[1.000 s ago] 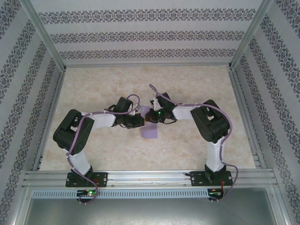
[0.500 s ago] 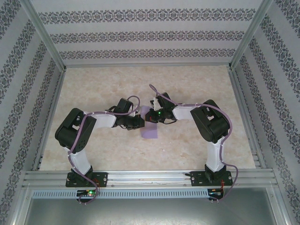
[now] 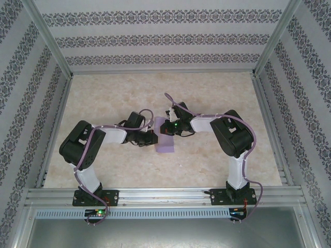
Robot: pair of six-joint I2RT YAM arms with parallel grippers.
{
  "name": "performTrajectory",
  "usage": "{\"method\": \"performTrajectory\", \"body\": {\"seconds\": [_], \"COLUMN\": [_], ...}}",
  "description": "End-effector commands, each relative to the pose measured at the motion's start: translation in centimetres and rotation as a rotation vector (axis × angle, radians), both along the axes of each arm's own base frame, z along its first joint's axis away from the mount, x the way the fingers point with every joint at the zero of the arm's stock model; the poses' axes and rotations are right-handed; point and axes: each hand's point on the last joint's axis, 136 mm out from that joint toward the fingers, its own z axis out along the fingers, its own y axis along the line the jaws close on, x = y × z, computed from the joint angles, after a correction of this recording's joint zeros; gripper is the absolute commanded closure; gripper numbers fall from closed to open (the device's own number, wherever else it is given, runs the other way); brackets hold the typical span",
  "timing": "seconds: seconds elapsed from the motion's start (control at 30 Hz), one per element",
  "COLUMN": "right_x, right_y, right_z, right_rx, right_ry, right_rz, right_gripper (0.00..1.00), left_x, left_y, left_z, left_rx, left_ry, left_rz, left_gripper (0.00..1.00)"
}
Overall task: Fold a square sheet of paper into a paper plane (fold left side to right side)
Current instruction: First fold the square sheet of paper in half at the center of the table.
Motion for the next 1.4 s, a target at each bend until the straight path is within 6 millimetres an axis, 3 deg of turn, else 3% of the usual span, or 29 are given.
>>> {"method": "performTrajectory", "body": {"seconds": [0.0,0.17,0.27,0.53,0.7,1.07,1.37], "right_x": [-1.8,-1.8,-1.8,-1.8,-1.9,-2.1,-2.2], "right_y": [-2.3,-2.6,-2.6,-2.5,-2.4,-2.3,-2.4], "right_z": [-3.8,-3.9,-3.9,-3.7,-3.8,-4.0,-4.0], "right_rx": [-0.123,-0.134,-0.134,-0.132,-0.133,-0.137,-0.14], "right_ry": [0.092,0.095,0.097,0.093,0.095,0.099,0.099], "right_rz": [-0.024,-0.025,-0.02,-0.017,-0.013,-0.01,-0.006], "right_gripper": [1.0,1.0,1.0,1.0,1.0,1.0,1.0], "left_x": [-3.5,-5.6,-5.9,-3.0,-1.3,-0.4,-2.6], "left_y": [0.9,1.8,2.1,1.8,0.4,-2.6,-0.8], "left_z": [-1.4,-1.5,-1.2,2.6,3.8,1.5,-1.1], "left_rx": [0.026,0.028,0.03,0.05,-0.001,-0.064,0.027], "left_ry": [0.092,0.114,0.104,-0.004,-0.034,0.021,0.084], "left_rz": [-0.026,-0.013,0.001,0.013,-0.008,-0.053,-0.052], "left_gripper": [0.9,0.9,0.9,0.9,0.9,0.93,0.94]}}
